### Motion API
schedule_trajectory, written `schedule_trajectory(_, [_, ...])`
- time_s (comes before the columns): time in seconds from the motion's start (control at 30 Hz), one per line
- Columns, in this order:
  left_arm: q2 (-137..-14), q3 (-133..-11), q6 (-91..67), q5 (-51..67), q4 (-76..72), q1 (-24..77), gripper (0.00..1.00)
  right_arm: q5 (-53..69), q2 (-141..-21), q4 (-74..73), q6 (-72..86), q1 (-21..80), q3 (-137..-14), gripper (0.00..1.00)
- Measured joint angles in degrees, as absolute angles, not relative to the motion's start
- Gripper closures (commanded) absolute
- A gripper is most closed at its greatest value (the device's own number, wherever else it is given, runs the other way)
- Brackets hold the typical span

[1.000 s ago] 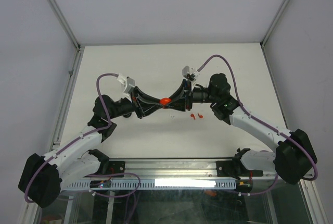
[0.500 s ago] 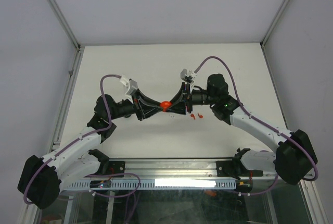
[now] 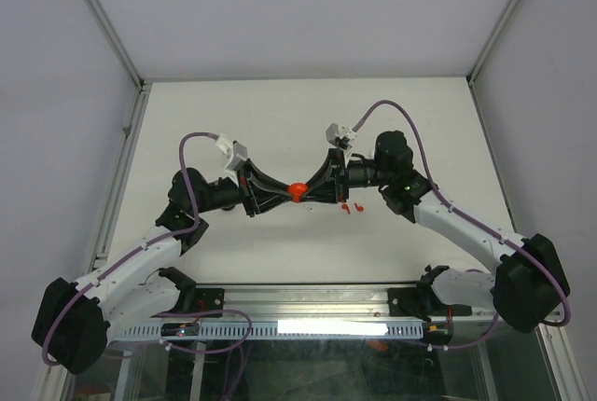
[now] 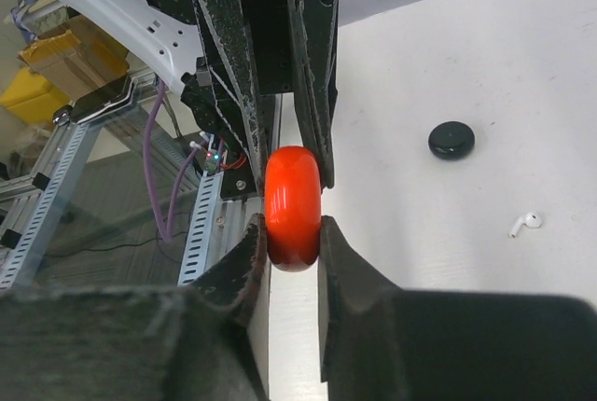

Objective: Insert the wireless bluetooth earbuds into the charging case
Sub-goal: Pick up the charging case at the center of the board.

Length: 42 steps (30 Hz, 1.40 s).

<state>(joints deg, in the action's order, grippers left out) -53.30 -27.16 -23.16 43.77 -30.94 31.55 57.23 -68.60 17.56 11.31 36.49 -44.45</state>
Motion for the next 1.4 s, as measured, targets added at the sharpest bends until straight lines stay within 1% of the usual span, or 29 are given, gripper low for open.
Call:
schedule_trajectory(0.1, [-53.3,-27.2,-23.6,43.8,-31.5,31.6,0.65,57.9,-68.6,18.2,11.4,36.4,-44.4,0.94])
schedule_trajectory(0.17, [-53.4,-27.2,-24.1,43.6,-32.2,31.6,0.61,58.2,-68.6,18.9,11.8,36.4,-44.4,0.94])
schedule_trajectory(0.33, [-54.0,-26.1,-26.7,43.2,-36.1,31.6,0.61,58.6,-68.6,23.1,13.5,36.5,-44.4,0.94])
schedule_trajectory(0.53, [-54.8,-25.4,-29.2,43.2,-39.6,31.6,0.63,58.5,-68.9,26.1,15.1,36.7,-44.3,0.93])
schedule_trajectory(0.6, [-54.9,-25.3,-29.6,43.2,-40.4,31.6,0.64,58.4,-69.2,26.9,15.2,37.0,-44.3,0.93])
schedule_trajectory(0.67, [-55.2,-25.1,-30.2,43.5,-41.6,31.6,0.69,58.3,-69.4,27.4,15.4,37.3,-44.3,0.93])
schedule_trajectory(0.8, [-56.2,-24.8,-31.2,44.4,-43.5,31.6,0.85,58.0,-70.0,27.8,15.4,37.4,-44.3,0.92])
schedule_trajectory(0.87, [-56.8,-24.8,-31.1,45.1,-44.2,31.4,0.93,57.8,-70.1,27.8,15.6,37.4,-44.3,0.88])
schedule_trajectory(0.93, [-56.9,-24.8,-31.2,45.3,-44.4,31.4,0.99,57.9,-70.1,27.6,15.6,37.4,-44.3,0.80])
schedule_trajectory(1.0, [-56.8,-24.8,-30.7,45.3,-44.3,31.4,1.00,57.9,-70.1,27.4,15.3,37.4,-44.3,0.68])
schedule_trajectory(1.03, [-56.7,-24.8,-30.4,45.3,-44.0,31.4,1.00,57.9,-70.1,27.2,15.2,37.4,-44.3,0.63])
schedule_trajectory(1.13, [-55.9,-24.8,-28.6,45.5,-41.9,31.5,1.00,57.7,-70.1,26.5,14.7,37.8,-44.3,0.55])
schedule_trajectory(1.2, [-55.1,-24.8,-27.0,45.6,-40.2,31.5,1.00,57.6,-70.0,25.7,14.3,38.4,-44.3,0.53])
schedule_trajectory(1.4, [-53.2,-24.8,-22.7,46.6,-36.7,31.6,1.00,56.8,-69.5,24.1,13.6,38.5,-44.4,0.53])
